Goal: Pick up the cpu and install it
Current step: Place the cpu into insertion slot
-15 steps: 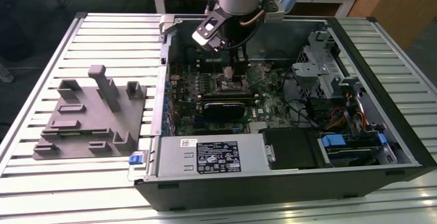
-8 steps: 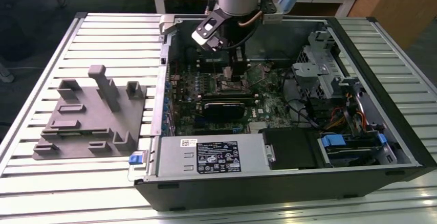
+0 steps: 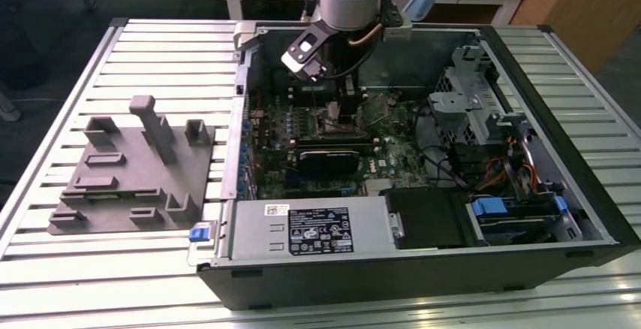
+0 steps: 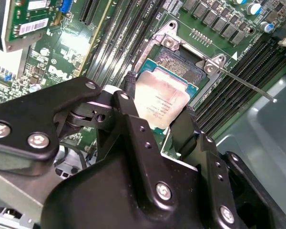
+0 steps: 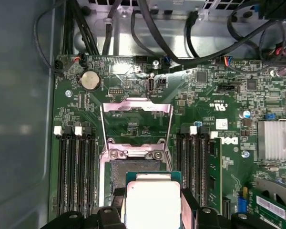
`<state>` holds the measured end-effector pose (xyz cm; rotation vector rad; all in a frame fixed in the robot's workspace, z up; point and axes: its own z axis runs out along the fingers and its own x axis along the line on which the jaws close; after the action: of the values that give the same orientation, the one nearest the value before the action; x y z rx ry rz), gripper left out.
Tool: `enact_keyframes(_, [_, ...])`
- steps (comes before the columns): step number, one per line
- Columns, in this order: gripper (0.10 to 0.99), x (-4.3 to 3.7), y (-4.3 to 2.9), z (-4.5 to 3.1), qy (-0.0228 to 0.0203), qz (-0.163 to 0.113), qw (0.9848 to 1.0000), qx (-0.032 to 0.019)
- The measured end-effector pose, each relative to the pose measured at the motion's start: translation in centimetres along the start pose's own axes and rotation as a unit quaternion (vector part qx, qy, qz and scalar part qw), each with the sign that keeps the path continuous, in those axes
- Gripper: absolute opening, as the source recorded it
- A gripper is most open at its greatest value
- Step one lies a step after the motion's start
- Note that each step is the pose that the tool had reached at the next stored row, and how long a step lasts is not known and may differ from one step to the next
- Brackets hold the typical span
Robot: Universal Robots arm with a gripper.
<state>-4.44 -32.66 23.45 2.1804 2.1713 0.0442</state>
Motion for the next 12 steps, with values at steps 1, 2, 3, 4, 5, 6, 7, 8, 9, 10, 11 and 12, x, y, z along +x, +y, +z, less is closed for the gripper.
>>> enact_keyframes(1, [0.541,0.05,-0.01,0.11,-0.0001,-0.001,1.0000,0.0000])
enact_keyframes(2, [0.541,0.11,-0.01,0.20,-0.0002,-0.001,1.0000,0.0000])
enact_keyframes(3, [0.541,0.18,-0.02,0.30,-0.0003,-0.002,1.0000,0.0000])
enact_keyframes(4, [0.541,0.24,-0.02,0.39,-0.0004,-0.002,1.0000,0.0000])
enact_keyframes(5, [0.541,0.28,-0.03,0.49,-0.0003,-0.003,1.0000,-0.0001])
enact_keyframes(6, [0.541,0.32,-0.04,0.58,-0.0004,-0.003,1.0000,-0.0001])
enact_keyframes(7, [0.541,0.35,-0.04,0.69,-0.0004,-0.003,1.0000,-0.0001])
enact_keyframes(8, [0.541,0.39,-0.05,0.80,-0.0006,-0.004,1.0000,-0.0001])
enact_keyframes(9, [0.541,0.42,-0.06,0.90,-0.0007,-0.004,1.0000,-0.0001])
enact_keyframes(10, [0.541,0.46,-0.07,1.01,-0.0007,-0.004,1.0000,-0.0001])
enact_keyframes(11, [0.541,0.48,-0.07,1.12,-0.0007,-0.004,1.0000,-0.0001])
enact_keyframes(12, [0.541,0.51,-0.08,1.22,-0.0008,-0.004,1.0000,-0.0001])
